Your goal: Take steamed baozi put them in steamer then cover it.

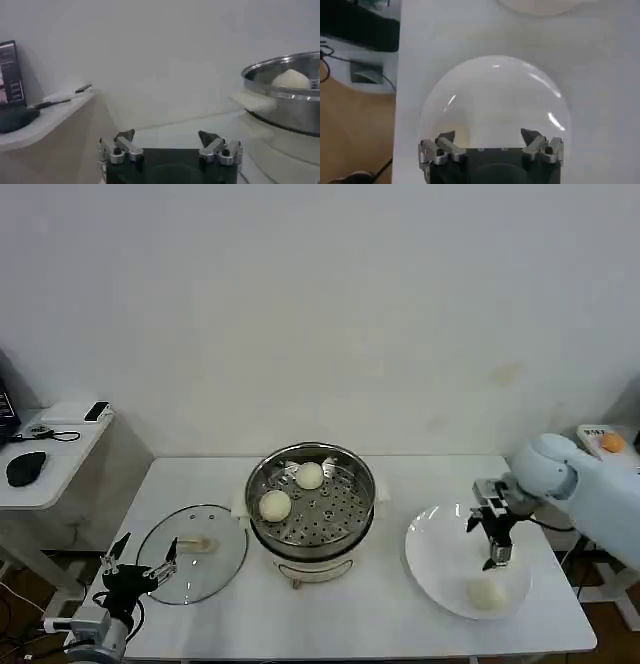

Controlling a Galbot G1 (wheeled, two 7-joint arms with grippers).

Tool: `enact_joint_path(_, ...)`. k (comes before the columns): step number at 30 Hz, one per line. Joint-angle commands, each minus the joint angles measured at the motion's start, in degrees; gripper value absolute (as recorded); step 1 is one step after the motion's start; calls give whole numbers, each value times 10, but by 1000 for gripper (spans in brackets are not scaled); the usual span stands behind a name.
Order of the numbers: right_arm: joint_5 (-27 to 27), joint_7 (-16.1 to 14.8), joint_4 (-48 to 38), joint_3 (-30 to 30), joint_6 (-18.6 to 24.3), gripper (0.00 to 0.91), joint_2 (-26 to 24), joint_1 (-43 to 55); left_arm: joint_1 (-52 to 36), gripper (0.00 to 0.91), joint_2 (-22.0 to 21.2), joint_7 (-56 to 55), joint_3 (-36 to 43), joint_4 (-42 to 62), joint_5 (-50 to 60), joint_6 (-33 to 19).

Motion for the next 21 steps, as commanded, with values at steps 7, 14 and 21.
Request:
enact_joint_path(7,-27,-8,-16,-10,6,907,4,-33,-5,907,1,1,3,7,0,1)
enact_joint_path(14,-34,-9,-18,-17,9,907,9,-34,-5,907,3,1,1,11,-1,0)
enact_joint_path(21,-45,-11,-14,-19,13,907,-1,-44,-6,907,2,1,2,11,-1,0)
